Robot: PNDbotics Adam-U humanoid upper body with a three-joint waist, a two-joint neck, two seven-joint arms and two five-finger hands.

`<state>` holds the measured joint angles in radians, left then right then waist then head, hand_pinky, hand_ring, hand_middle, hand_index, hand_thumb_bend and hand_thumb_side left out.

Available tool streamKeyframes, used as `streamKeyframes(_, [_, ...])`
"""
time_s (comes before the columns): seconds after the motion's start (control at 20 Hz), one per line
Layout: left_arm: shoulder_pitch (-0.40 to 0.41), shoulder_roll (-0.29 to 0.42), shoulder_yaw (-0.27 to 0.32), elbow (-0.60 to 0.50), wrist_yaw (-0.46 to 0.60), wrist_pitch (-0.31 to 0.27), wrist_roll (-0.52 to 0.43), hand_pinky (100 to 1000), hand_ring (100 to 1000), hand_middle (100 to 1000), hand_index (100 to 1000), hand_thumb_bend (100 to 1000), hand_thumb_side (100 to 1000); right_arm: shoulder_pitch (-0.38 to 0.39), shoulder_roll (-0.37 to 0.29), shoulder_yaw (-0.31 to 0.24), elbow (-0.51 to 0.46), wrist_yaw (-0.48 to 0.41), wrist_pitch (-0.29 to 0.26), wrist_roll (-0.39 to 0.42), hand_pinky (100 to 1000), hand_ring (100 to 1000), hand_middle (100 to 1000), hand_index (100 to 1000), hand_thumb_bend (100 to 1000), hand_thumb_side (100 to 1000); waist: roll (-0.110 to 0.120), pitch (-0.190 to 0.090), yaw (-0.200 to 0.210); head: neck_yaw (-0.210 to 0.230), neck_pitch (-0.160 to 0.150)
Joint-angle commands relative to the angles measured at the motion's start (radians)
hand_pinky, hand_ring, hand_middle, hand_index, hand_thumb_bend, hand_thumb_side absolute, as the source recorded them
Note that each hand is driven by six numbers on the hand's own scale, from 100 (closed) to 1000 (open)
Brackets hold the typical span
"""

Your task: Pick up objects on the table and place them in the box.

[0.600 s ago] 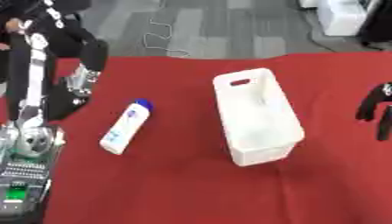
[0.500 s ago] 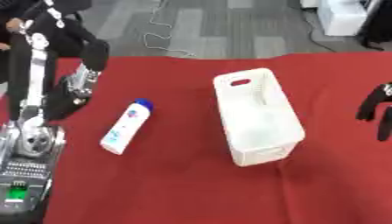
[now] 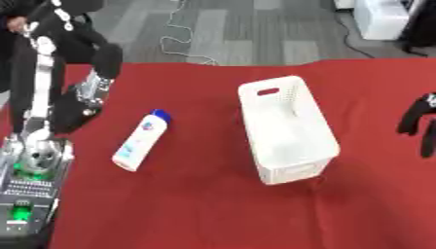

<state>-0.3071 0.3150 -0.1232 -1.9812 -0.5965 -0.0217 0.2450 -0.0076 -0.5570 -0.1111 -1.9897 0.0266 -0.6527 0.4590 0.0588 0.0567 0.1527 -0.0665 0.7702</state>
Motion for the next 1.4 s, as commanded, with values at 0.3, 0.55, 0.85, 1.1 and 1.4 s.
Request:
streamKeyframes(0.3, [-0.014,0.005,0.029,-0.019,-0.19,0.188,-0.216,545,486,672,826,456,1000,-0.008,-0.024,-0.016,-0.01,-0.004,-0.113,0.118,334,478,513,356,199,1000,0.001,-0.008,-0.02,0.012,0.0])
streamKeyframes(0.55, [-0.022,0.017,0.04,0.022,-0.329,0.226,-0.329,673,527,687,819,480,1000,-0.012,-0.028,-0.011,-0.01,-0.013,-0.115,0.124,335,478,513,357,198,1000,0.005,-0.01,-0.028,0.011,0.0])
streamKeyframes(0.85, [-0.049,0.015,0.054,0.054,-0.489,0.227,-0.49,833,586,752,756,475,1000,-0.012,-0.027,-0.011,-0.01,-0.017,-0.11,0.134,334,478,513,359,198,1000,0.006,-0.012,-0.032,0.016,0.0])
streamKeyframes(1.1, [-0.065,0.021,0.058,0.073,-0.572,0.226,-0.623,777,564,740,769,487,1000,-0.012,-0.027,-0.011,-0.01,-0.021,-0.107,0.141,334,478,513,360,197,1000,0.007,-0.013,-0.033,0.01,0.0])
streamKeyframes(1.4, [-0.073,0.029,0.076,0.091,-0.674,0.226,-0.76,595,541,792,730,489,1000,-0.009,-0.028,-0.012,-0.01,-0.019,-0.107,0.148,334,478,513,360,197,1000,0.006,-0.013,-0.03,0.014,0.0])
